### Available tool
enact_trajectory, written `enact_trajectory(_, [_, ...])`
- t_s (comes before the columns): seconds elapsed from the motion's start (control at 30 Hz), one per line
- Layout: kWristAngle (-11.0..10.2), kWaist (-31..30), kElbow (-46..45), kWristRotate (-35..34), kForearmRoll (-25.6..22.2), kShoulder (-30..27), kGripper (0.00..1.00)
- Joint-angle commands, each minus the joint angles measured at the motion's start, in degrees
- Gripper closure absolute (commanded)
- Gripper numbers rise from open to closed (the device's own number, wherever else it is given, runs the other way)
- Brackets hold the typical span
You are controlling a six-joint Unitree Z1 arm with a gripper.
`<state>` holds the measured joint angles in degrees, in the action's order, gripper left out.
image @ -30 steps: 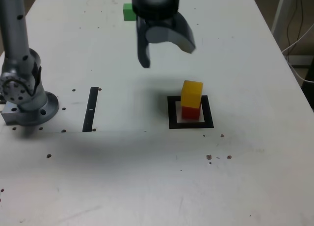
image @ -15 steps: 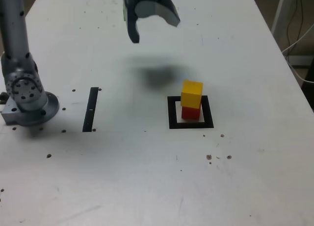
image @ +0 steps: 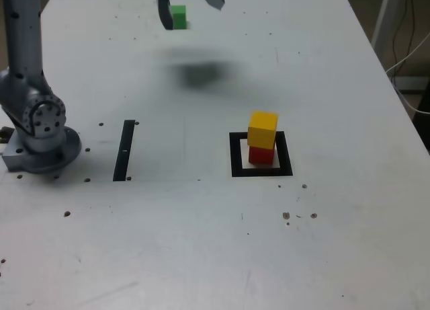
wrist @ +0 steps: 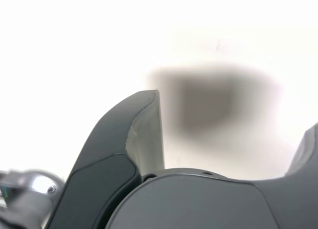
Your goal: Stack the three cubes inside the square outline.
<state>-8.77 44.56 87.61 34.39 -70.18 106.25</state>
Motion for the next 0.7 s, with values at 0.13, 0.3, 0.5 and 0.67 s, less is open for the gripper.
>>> enact_trajectory(0.13, [-0.46,5.05,4.5,5.28,-0.33,2.62,0.01])
enact_trajectory(0.3, [-0.66,7.35,8.6,8.79,-0.66,5.26,0.0])
enact_trajectory(0.5, [-0.71,10.08,14.3,12.11,-2.17,9.76,0.01])
enact_trajectory(0.67, [-1.18,12.39,20.47,15.25,-4.49,14.2,0.01])
